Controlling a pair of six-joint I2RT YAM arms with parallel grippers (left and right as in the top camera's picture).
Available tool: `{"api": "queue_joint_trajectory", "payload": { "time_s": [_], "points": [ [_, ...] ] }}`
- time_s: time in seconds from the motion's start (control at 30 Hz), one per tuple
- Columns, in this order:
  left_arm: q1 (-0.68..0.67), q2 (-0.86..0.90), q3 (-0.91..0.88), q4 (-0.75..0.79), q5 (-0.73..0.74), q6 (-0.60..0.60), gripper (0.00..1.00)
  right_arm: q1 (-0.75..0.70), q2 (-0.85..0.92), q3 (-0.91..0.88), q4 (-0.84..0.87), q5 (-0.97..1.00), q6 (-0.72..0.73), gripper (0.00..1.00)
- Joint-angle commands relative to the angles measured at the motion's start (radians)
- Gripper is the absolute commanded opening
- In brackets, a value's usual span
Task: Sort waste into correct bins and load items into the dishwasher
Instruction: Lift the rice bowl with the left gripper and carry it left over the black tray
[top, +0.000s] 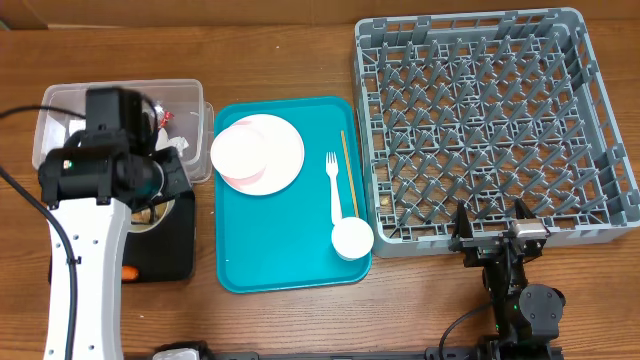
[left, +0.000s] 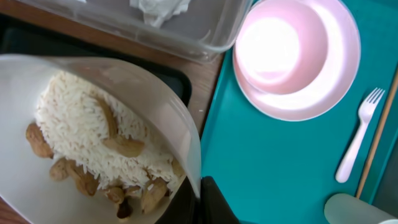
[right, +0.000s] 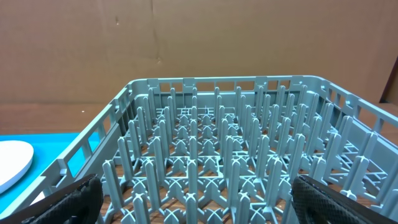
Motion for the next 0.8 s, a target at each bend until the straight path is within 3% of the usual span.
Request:
{"api": "queue_joint_trajectory", "payload": {
  "time_s": [0.0,0.33,0.57,0.77],
  "points": [
    [0.080,-0.037,-0.099,0.046,0.111,0.062,0.04,-0.003,-0.011,-0.011,0.007,-0.002,-0.001,1.00],
    [0.426,-0.041,-0.257,0.152,0.488,0.246,0.04,-0.003,-0.011,-0.011,0.008,-0.002,-0.001,1.00],
    [0.626,-0.041,-0.363,0.253,0.671,0.293,0.04,-0.003,-0.011,-0.011,0.007,-0.002,-0.001,1.00],
    [0.790,-0.041,-0.456,0.320,0.943,0.414,0.04,-0.003,-0.011,-0.011,0.007,-0.002,-0.001,1.00]
  ]
}}
